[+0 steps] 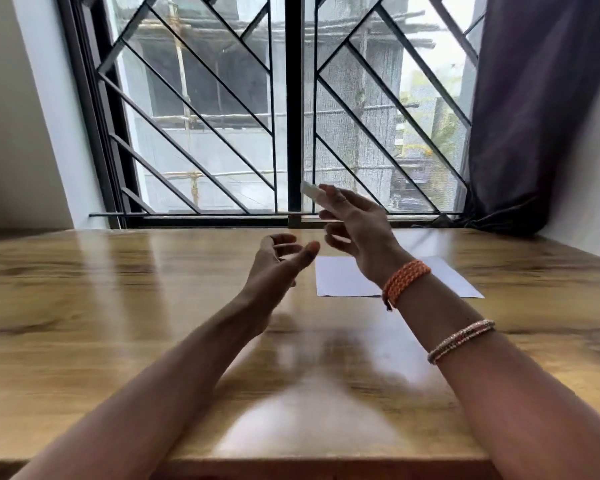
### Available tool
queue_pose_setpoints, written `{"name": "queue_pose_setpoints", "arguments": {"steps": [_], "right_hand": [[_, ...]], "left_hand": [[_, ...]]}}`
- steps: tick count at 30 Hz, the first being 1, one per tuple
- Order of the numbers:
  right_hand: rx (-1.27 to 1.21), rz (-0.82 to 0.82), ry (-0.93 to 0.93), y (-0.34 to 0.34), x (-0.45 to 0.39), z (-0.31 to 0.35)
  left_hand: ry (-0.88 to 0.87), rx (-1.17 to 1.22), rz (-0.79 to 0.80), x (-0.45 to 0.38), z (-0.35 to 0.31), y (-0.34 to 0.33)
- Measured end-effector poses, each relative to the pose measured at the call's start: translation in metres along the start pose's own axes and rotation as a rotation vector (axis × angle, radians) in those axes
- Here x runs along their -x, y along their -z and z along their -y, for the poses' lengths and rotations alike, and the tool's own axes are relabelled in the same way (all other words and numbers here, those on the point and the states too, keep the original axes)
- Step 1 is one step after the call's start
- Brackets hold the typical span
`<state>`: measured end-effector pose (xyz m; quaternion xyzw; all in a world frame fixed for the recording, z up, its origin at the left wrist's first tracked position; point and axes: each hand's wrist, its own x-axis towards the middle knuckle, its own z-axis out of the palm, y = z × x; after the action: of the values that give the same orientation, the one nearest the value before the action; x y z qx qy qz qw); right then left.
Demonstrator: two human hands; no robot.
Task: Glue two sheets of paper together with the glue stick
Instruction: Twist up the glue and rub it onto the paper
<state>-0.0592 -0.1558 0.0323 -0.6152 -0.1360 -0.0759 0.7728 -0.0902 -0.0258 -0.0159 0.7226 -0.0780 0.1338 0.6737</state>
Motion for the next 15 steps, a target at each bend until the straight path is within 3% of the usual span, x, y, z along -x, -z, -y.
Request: {"name": "queue_pose_setpoints", "arguments": {"steps": [4, 6, 12, 15], "right_hand": [[0.065, -0.228, -0.001, 0.041, -0.015, 0.0], [0.126, -0.32, 0.014, 0.055, -0.019, -0.009], [0.327, -0.533, 0.063, 0.081, -0.033, -0.027], [0.32, -0.537, 0.038, 0.093, -0.039, -0.033]], "left_hand": [[-0.236, -0.403, -0.027, 0.001, 0.004, -0.018], [-0.259, -0.57, -0.024, -0.003, 0.004, -0.034], [-0.007, -0.81, 0.007, -0.029, 0.002, -0.107], [0.156, -0.946, -0.018, -0.049, 0.008, -0.13]]}}
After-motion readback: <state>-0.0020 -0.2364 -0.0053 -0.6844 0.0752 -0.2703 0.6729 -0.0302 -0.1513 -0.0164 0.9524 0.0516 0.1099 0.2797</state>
